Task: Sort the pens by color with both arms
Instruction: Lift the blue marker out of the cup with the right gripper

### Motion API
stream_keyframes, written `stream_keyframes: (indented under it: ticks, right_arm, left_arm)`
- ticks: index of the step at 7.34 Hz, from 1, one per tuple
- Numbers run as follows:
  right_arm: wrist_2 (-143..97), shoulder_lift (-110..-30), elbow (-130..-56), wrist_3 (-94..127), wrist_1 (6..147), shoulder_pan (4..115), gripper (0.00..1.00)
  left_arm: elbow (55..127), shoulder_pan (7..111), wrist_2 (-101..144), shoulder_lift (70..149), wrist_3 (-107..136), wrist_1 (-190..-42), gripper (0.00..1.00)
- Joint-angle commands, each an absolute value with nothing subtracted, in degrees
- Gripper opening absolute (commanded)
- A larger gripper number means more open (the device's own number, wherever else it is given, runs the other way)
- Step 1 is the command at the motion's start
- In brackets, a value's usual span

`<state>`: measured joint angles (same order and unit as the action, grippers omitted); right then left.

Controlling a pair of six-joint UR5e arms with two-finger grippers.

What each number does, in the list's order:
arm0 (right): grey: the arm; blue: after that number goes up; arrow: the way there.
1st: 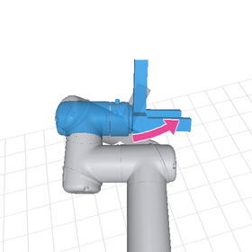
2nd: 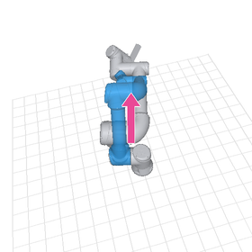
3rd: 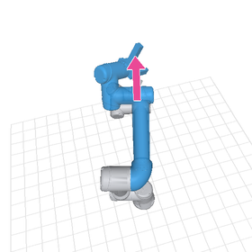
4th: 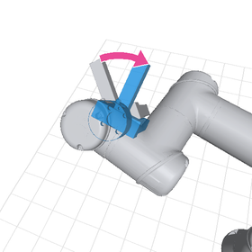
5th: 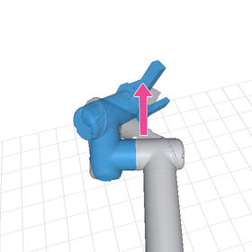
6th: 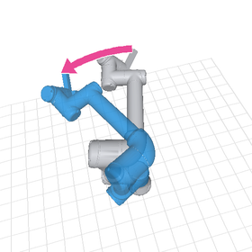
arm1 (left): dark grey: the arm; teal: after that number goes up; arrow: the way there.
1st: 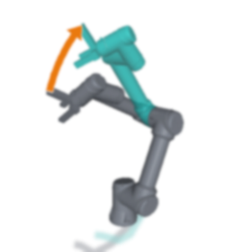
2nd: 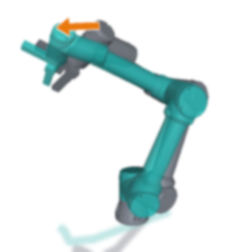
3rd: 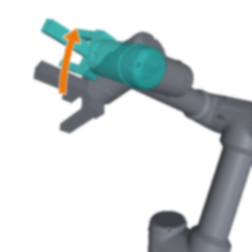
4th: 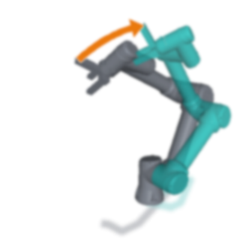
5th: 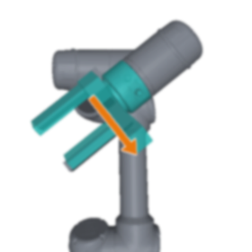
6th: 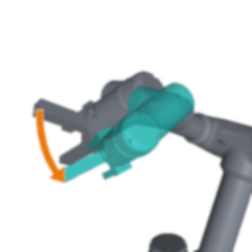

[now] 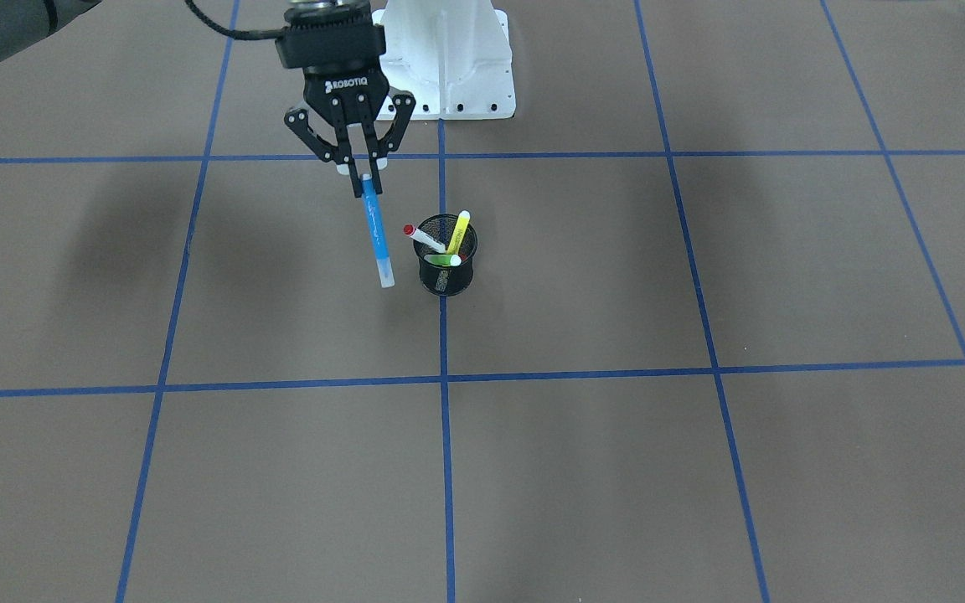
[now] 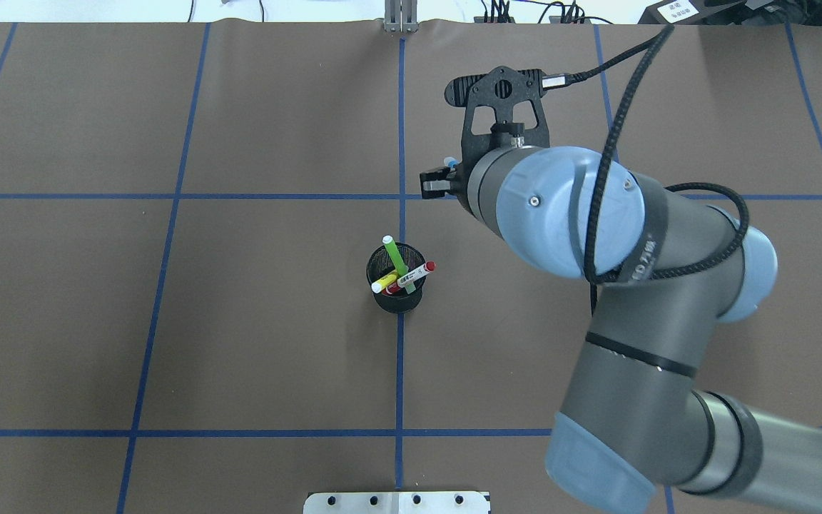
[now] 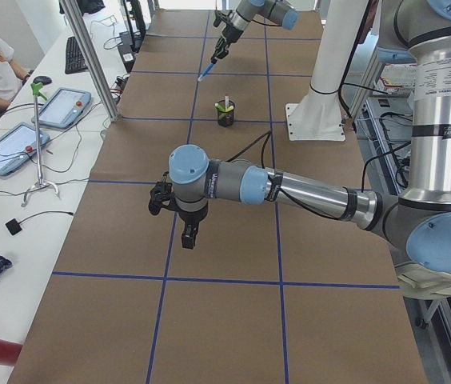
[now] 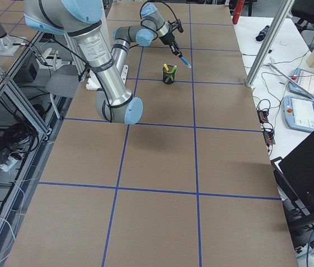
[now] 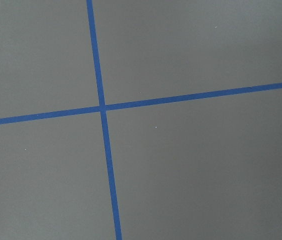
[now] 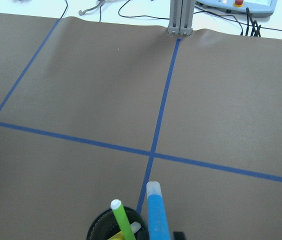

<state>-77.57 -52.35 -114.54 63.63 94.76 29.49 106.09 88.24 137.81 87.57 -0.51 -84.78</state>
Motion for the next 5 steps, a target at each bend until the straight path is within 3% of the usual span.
stream_keyframes:
  ticks: [1, 5]
  right_arm:
    - [-77.3, -51.2, -99.2, 68.7, 80.5, 35.5, 0.00]
    - [-76.1, -46.0, -76.9, 71.5, 64.9, 37.9, 0.00]
  left_arm:
    - [106.9, 88.2, 137.8, 87.7, -0.4, -84.7, 1.00]
    - [111.9, 86.4, 138.4, 87.8, 2.6, -84.8, 1.00]
